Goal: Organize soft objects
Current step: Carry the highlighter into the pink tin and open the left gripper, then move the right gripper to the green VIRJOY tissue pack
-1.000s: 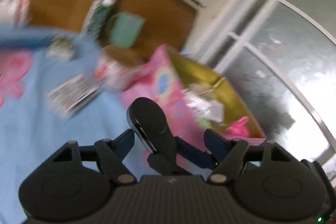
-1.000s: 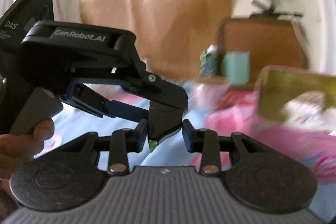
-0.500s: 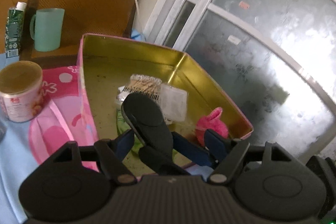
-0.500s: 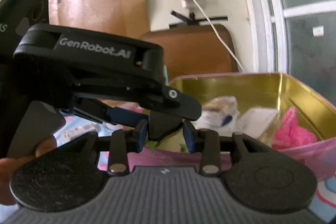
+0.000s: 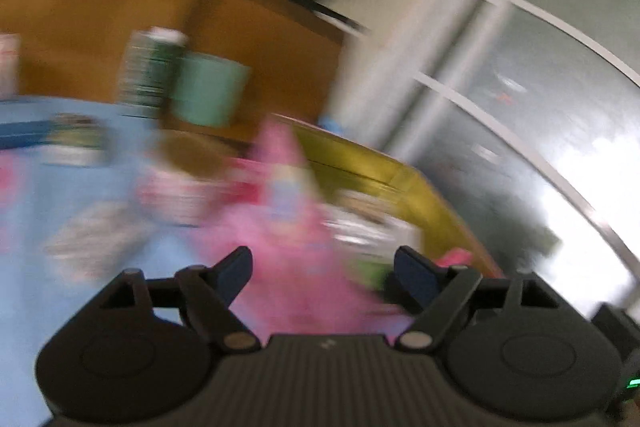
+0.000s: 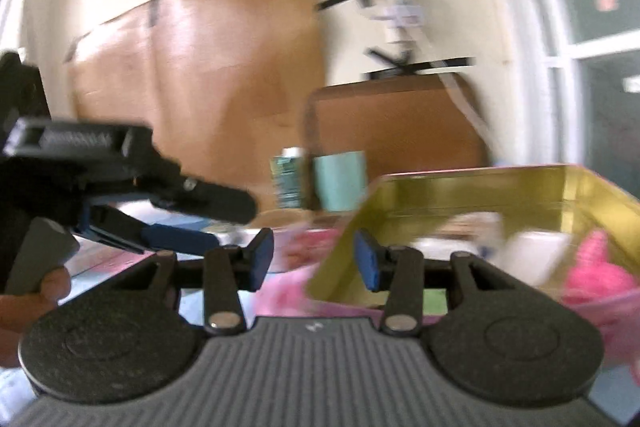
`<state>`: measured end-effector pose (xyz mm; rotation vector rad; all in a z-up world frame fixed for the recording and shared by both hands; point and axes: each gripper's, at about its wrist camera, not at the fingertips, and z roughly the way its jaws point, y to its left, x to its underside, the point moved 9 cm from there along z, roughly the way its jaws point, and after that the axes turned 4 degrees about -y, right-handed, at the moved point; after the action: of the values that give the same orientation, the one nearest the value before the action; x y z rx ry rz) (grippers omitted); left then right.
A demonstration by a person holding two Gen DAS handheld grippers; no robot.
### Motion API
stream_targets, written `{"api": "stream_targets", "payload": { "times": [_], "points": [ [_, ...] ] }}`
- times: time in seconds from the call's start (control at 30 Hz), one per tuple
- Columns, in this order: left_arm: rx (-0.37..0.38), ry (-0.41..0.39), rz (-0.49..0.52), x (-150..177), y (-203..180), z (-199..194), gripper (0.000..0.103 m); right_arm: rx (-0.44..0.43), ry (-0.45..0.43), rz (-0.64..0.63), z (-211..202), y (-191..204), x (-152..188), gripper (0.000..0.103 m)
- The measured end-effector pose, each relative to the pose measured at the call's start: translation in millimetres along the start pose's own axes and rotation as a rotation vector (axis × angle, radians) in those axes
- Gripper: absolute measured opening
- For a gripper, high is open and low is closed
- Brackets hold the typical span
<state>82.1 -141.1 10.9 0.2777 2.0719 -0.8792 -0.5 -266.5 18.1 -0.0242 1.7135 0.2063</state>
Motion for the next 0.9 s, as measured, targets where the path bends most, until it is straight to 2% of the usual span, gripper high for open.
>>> {"api": "stream_targets", "payload": {
  "times": [0.07,0.13,0.2,0.27,0.37,0.4,0.47,0.5,0.53,0.67,0.77,0.9],
  "points": [
    [-0.12,-0.03,-0.041,-1.5,46.1,-19.2,0.081,-0.073,0.048,-0.005,14.7,22.8,5.2,0.047],
    [-0.277,-0.065,-0.042,0.3,94.3,-40.3,0.081,-0.127,0.117,0.01,34.9,43.0,11.2,0.047],
    [-0.379,-0.09,-0.039,3.4,129.2,-58.1,0.081,-0.177,0.171,0.015,57.5,65.5,14.9,0.048],
    [-0.434,-0.112,-0.073,7.2,160.8,-75.8,0.081,-0.206,0.209,0.002,84.8,87.5,16.2,0.051],
    [-0.447,-0.147,-0.144,12.8,189.4,-90.5,0.081,-0.213,0.271,0.004,134.1,112.4,18.2,0.051],
    [-0.398,-0.177,-0.188,11.3,191.9,-97.1,0.083,-0.209,0.292,0.004,152.3,120.4,19.6,0.052],
    [-0.377,-0.208,-0.218,10.5,195.5,-103.6,0.087,-0.187,0.319,-0.006,182.2,130.7,23.6,0.057],
    [-0.364,-0.208,-0.221,10.0,195.0,-103.2,0.087,-0.16,0.326,-0.019,197.2,133.4,25.0,0.066],
    [-0.349,-0.211,-0.216,10.4,192.6,-101.9,0.087,-0.13,0.339,-0.031,212.4,135.5,27.7,0.069],
    [-0.319,-0.24,-0.173,7.4,183.5,-103.1,0.088,-0.034,0.393,-0.075,264.3,131.1,38.3,0.07],
    [-0.318,-0.244,-0.165,10.9,182.9,-105.3,0.088,0.046,0.416,-0.143,281.9,123.9,41.8,0.075],
    [-0.325,-0.241,-0.17,10.9,184.2,-104.6,0.088,0.07,0.458,-0.259,292.9,126.1,51.5,0.077]
  ]
}}
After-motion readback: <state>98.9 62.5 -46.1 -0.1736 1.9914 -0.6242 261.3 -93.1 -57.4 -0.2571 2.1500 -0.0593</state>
